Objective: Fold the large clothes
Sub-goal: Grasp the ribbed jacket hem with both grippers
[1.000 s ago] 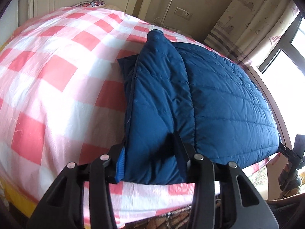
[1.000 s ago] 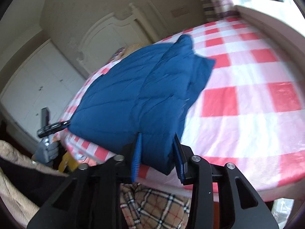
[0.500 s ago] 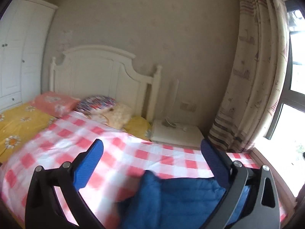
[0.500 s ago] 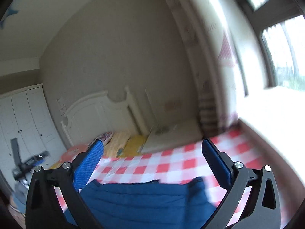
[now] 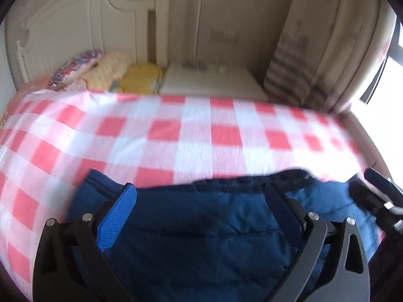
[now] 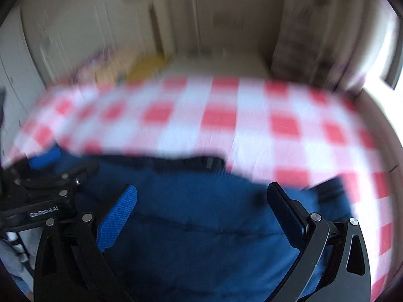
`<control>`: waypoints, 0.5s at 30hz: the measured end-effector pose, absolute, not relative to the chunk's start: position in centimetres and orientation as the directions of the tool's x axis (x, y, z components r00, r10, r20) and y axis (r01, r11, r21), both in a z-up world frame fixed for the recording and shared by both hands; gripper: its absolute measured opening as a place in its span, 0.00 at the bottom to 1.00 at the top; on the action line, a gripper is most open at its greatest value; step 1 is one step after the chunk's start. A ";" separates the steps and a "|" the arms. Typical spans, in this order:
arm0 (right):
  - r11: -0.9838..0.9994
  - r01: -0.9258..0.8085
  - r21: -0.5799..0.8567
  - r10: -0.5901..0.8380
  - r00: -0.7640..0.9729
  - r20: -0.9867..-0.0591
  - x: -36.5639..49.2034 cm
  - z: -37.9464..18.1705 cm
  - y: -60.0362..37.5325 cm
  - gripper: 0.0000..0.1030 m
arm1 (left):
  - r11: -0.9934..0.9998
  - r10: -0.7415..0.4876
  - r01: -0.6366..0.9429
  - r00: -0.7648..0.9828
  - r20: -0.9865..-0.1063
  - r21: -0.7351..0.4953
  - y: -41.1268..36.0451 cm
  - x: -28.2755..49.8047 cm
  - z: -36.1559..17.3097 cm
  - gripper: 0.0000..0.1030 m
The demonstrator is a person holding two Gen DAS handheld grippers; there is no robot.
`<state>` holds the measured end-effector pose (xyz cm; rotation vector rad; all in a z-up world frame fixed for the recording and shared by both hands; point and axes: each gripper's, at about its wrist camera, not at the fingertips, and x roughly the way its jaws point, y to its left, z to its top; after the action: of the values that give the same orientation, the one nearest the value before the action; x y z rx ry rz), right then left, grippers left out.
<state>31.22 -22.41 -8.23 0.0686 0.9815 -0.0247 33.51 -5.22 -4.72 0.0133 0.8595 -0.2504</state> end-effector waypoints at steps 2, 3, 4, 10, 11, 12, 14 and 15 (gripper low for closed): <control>0.998 0.050 0.024 -0.008 0.555 -0.832 31.5 -9.0 -22.2 0.96 | 0.969 -0.181 0.245 0.572 -0.800 -0.043 -6.2 34.7 -7.1 0.98; 0.999 0.048 0.010 -0.018 0.556 -0.831 31.5 -9.3 -22.0 0.96 | 0.968 -0.170 0.249 0.540 -0.825 -0.037 -6.6 35.3 -8.2 0.98; 0.999 0.048 0.012 -0.017 0.558 -0.829 31.4 -9.6 -22.1 0.96 | 0.969 -0.156 0.246 0.523 -0.838 -0.028 -6.8 35.6 -9.0 0.98; 0.998 0.050 0.026 -0.007 0.573 -0.820 31.1 -9.6 -22.0 0.96 | 0.972 -0.125 0.235 0.545 -0.829 0.007 -7.0 35.8 -10.6 0.98; 0.999 0.050 0.021 -0.011 0.575 -0.818 31.1 -9.7 -22.0 0.96 | 0.972 -0.134 0.234 0.547 -0.826 -0.002 -6.7 35.7 -10.8 0.98; 0.999 0.048 0.018 -0.013 0.577 -0.817 31.1 -9.3 -22.0 0.96 | 0.972 -0.137 0.234 0.549 -0.825 -0.006 -6.7 35.7 -10.8 0.98; 0.999 0.048 0.018 -0.013 0.581 -0.814 31.1 -9.4 -21.9 0.96 | 0.972 -0.136 0.233 0.553 -0.822 -0.004 -6.7 35.6 -10.7 0.98; 0.999 0.047 0.019 -0.012 0.581 -0.814 31.1 -9.4 -22.0 0.96 | 0.972 -0.133 0.233 0.556 -0.820 0.000 -6.7 35.6 -10.7 0.98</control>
<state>31.09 -21.97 -9.40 0.0400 0.9498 -0.0349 35.62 -6.74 -10.73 0.1132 0.9576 -0.2170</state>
